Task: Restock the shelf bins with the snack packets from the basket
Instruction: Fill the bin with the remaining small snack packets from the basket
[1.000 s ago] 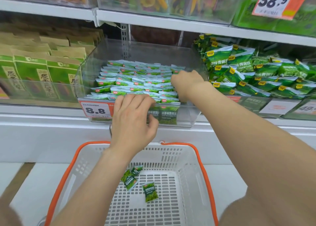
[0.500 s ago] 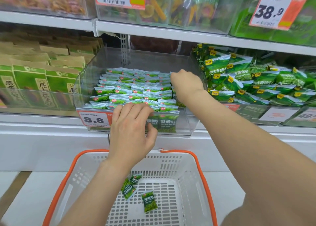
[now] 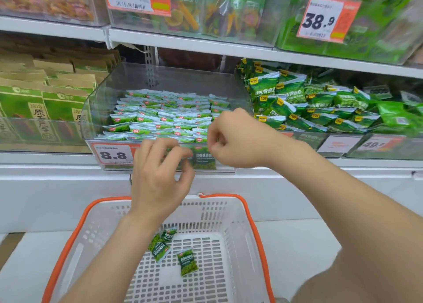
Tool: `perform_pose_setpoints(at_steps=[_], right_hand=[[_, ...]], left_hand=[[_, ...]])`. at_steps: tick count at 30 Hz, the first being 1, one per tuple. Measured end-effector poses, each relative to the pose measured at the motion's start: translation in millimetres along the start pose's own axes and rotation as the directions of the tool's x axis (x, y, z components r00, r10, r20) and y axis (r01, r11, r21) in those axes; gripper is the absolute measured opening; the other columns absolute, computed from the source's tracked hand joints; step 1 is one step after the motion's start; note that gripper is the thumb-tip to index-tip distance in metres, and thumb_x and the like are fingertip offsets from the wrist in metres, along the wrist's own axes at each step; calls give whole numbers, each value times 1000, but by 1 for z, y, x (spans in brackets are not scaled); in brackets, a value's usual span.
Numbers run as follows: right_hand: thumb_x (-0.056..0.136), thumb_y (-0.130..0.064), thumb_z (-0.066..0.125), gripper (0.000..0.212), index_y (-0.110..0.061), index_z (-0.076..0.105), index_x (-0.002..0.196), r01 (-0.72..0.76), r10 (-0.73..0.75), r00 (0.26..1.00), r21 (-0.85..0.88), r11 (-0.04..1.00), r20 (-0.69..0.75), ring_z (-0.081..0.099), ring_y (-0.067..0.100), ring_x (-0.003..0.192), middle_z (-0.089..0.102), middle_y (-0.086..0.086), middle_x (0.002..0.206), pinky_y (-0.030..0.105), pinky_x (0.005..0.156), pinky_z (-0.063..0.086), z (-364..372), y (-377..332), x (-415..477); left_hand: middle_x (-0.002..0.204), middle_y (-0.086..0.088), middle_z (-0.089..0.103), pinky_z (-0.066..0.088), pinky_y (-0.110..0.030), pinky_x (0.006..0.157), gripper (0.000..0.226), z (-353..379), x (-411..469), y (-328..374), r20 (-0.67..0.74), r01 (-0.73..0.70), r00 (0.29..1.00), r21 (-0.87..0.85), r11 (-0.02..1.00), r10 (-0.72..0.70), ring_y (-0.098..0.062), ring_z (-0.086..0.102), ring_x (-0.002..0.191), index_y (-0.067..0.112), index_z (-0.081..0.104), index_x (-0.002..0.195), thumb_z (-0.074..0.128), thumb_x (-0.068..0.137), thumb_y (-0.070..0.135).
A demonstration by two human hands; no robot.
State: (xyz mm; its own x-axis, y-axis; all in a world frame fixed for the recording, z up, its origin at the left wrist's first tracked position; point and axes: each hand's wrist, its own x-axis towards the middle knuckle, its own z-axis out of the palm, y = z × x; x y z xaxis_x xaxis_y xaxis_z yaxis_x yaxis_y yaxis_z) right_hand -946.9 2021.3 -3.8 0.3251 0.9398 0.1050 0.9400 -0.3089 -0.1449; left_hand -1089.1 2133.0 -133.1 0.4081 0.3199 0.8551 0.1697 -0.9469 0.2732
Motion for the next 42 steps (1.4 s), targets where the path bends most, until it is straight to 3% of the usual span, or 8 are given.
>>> perform_pose_setpoints(at_steps=[5, 10, 16, 21, 25, 34, 38, 42], right_hand=[[90, -17, 52, 16, -12, 66, 84, 92, -12, 865, -136, 986, 502, 66, 30, 85, 67, 6, 81, 43, 74, 60, 46, -12, -27], [99, -11, 50, 29, -19, 42, 72, 235, -11, 658, -191, 953, 753, 57, 21, 74, 49, 1, 81, 34, 64, 49, 107, -18, -48], [97, -5, 51, 10, -12, 57, 96, 259, -4, 664, -225, 939, 748, 53, 20, 66, 55, 5, 90, 32, 53, 38, 133, -13, -61], [98, -5, 50, 11, -14, 53, 92, 235, 1, 663, -209, 949, 748, 48, 18, 62, 51, 4, 86, 31, 51, 35, 139, -15, -56], [97, -3, 49, 13, -14, 52, 90, 233, -13, 676, -197, 952, 737, 47, 18, 60, 50, 3, 83, 31, 50, 34, 141, -16, -51], [97, -4, 50, 15, -16, 48, 87, 235, 0, 668, -211, 949, 744, 49, 18, 63, 50, 2, 83, 31, 51, 34, 144, -13, -46], [99, -6, 47, 25, -19, 40, 79, 252, -26, 691, -207, 945, 723, 45, 14, 63, 49, 2, 84, 30, 50, 32, 131, -15, -43], [94, 1, 49, 24, -17, 44, 79, 266, -34, 718, -229, 936, 695, 43, 18, 61, 47, 5, 84, 30, 51, 34, 115, -16, -39]], left_hand=[[82, 7, 54, 38, -31, 65, 19, 30, -56, -8, 308, 51, 951, -86, 995, -23, -20, 51, 79, 20, 62, 87, 73, 82, 6], [74, 15, 58, 46, -32, 60, 16, 62, -138, -20, 820, 260, 532, 78, 963, -210, -13, 55, 72, 38, 50, 83, 61, 91, 29], [113, -4, 65, 57, -45, 78, 17, 91, -231, -26, 983, 58, 59, 169, 984, -172, -26, 63, 98, 20, 61, 109, 47, 100, 16], [173, -8, -6, 51, -50, 99, 82, 106, -275, -33, 972, -38, -155, 171, 985, -175, -47, 30, 146, 33, 17, 164, 52, 99, 0], [172, -5, -17, 54, -44, 91, 107, 115, -283, -45, 968, -78, -203, 133, 988, -146, -52, 18, 151, 39, 3, 165, 51, 90, -18], [164, -21, 9, 52, -39, 74, 65, 123, -291, -55, 968, 49, -105, 236, 971, -230, -39, 55, 123, 12, 35, 148, 63, 92, -8], [116, -10, 48, 49, -38, 71, 20, 117, -274, -54, 947, 394, 62, 266, 880, -314, -20, 48, 73, 15, 45, 111, 57, 98, 7], [100, -18, 57, 43, -36, 57, 12, 106, -220, -34, 922, 820, 143, 94, 565, -361, -19, 47, 60, 18, 48, 101, 57, 97, 11]])
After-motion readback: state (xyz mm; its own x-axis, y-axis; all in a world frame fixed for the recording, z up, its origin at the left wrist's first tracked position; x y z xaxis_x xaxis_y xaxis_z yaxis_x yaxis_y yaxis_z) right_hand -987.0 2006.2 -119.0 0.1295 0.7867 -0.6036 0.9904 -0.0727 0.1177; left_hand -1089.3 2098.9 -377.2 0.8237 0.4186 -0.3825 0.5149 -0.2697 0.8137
